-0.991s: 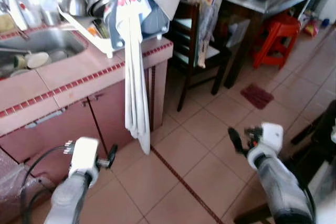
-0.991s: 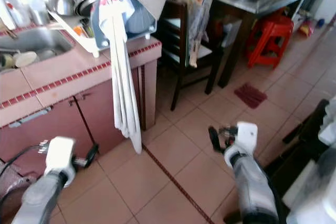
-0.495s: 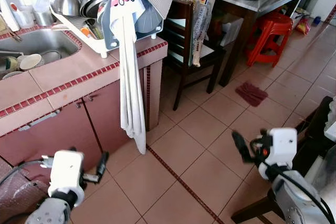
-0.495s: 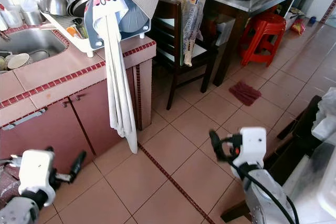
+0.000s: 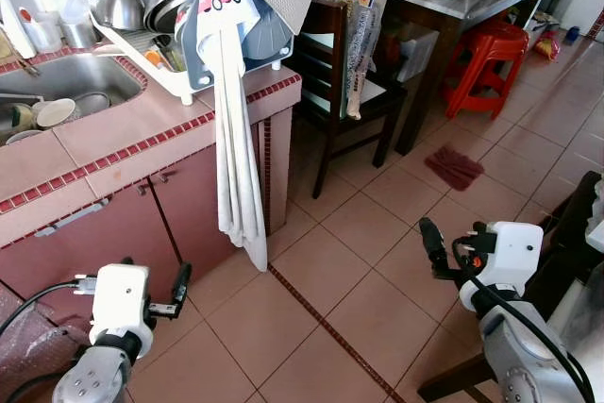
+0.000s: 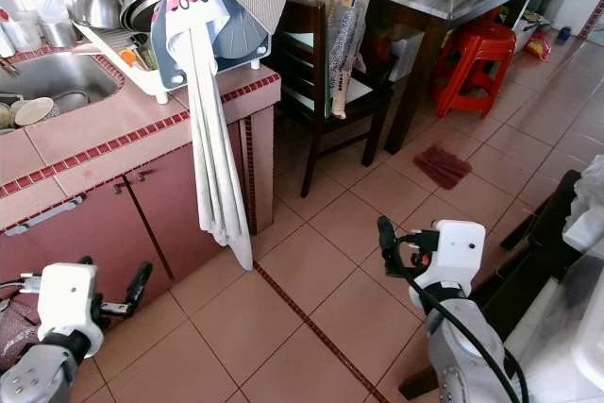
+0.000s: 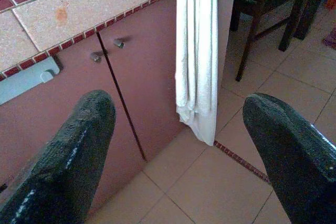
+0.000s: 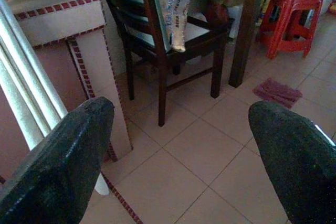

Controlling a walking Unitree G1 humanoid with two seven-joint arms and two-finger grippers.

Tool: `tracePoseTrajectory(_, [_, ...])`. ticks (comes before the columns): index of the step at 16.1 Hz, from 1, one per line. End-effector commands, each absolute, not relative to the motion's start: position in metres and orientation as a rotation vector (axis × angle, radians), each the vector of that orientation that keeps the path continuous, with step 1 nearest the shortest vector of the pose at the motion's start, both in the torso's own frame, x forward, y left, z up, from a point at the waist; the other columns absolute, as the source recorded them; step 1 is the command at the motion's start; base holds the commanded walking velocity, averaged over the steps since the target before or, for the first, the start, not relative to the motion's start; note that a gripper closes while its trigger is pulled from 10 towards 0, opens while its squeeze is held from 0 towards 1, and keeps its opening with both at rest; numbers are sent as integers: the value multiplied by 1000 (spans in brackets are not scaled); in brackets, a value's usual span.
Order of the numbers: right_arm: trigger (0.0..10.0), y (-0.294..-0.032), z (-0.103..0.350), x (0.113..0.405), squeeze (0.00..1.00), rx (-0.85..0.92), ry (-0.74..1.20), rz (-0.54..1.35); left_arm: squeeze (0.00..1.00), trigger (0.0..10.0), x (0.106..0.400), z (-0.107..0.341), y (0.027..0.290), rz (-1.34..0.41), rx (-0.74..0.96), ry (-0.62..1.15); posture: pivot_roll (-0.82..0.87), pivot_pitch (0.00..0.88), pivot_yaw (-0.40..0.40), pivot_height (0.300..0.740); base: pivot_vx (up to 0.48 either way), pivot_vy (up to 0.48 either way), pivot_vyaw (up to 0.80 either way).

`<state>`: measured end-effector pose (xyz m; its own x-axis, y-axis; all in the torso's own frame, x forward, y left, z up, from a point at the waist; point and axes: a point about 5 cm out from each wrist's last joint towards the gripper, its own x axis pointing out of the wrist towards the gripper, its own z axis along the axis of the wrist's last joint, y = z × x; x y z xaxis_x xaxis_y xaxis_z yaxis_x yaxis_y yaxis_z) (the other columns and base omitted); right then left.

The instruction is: Kitchen organization

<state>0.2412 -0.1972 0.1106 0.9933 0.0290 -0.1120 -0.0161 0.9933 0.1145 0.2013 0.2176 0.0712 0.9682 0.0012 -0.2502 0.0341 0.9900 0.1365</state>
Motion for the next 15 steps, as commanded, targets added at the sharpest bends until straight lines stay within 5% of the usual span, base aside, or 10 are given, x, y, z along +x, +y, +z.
tracePoseTrajectory(1, [10000,-198,112,242,0,111,112,12,0,10000,204,71,217,-23,163,244,-32,8,-34,740,0,0,800])
tracePoseTrajectory(9, [10000,-186,113,269,0,131,84,22,0,10000,252,103,197,14,159,129,-21,0,-13,740,0,0,800])
tracePoseTrajectory(15, [10000,-186,115,275,0,133,79,27,0,10000,257,103,193,29,119,135,-28,0,-33,740,0,0,533])
